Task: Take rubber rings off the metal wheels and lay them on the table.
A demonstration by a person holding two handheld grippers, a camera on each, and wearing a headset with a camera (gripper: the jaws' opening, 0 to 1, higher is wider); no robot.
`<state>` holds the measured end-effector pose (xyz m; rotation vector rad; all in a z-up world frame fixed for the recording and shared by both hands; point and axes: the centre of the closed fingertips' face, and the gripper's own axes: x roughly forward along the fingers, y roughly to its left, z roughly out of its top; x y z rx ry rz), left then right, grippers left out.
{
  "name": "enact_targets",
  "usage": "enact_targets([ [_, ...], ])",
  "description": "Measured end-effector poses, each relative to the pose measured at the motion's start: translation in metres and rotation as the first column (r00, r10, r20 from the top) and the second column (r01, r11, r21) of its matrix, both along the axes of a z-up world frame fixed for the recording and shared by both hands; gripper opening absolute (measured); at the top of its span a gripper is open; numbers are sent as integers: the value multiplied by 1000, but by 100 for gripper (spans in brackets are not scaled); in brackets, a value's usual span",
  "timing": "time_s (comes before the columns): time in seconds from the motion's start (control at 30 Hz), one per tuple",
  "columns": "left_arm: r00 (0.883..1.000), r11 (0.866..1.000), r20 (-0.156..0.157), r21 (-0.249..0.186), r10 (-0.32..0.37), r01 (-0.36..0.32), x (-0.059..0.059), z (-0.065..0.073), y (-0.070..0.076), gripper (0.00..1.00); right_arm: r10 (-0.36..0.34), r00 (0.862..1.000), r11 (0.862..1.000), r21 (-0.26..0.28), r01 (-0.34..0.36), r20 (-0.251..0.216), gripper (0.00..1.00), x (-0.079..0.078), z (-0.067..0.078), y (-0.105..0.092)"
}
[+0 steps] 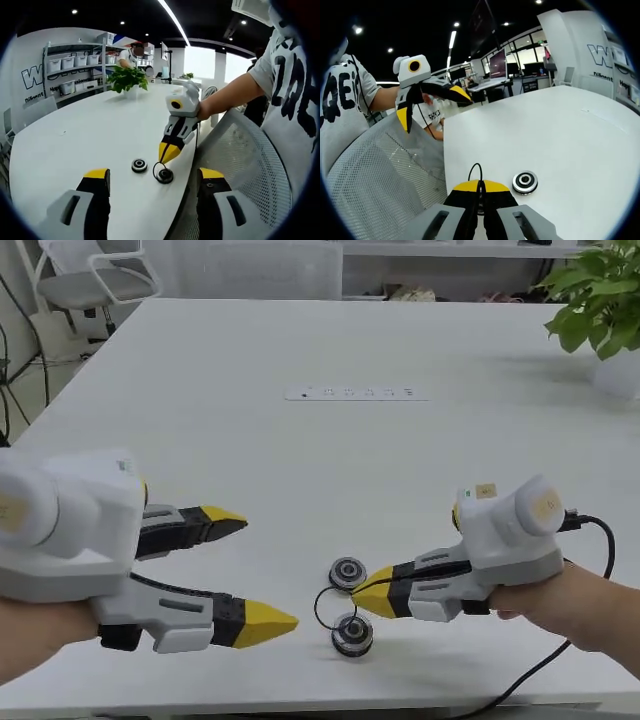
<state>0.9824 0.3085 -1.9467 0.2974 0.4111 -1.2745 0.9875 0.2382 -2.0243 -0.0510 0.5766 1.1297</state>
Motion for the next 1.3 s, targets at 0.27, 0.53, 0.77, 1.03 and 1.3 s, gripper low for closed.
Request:
enact_targets([
  [0.27,999,999,-4,-10,34,-34,1,1,11,70,5,1000,1000,-1,-5,-2,0,6,0,11],
  [0.53,998,998,-9,-14,65,-65,3,0,21,71,3,1000,1000,-28,-3,1,0,16,-6,21],
  [0.77,996,996,-15,-25,86,-87,6,1,25,71,-4,1000,999,-38,4,0,0,23,-11,28],
  [1.03,994,994,-21,-34,107,-107,9,1,29,72,7,1000,998,-67,-7,0,0,27,-20,40],
  [1.3,993,992,-25,-32,119,-119,9,1,33,72,3,1000,996,-95,-1,16,0,31,-25,49],
])
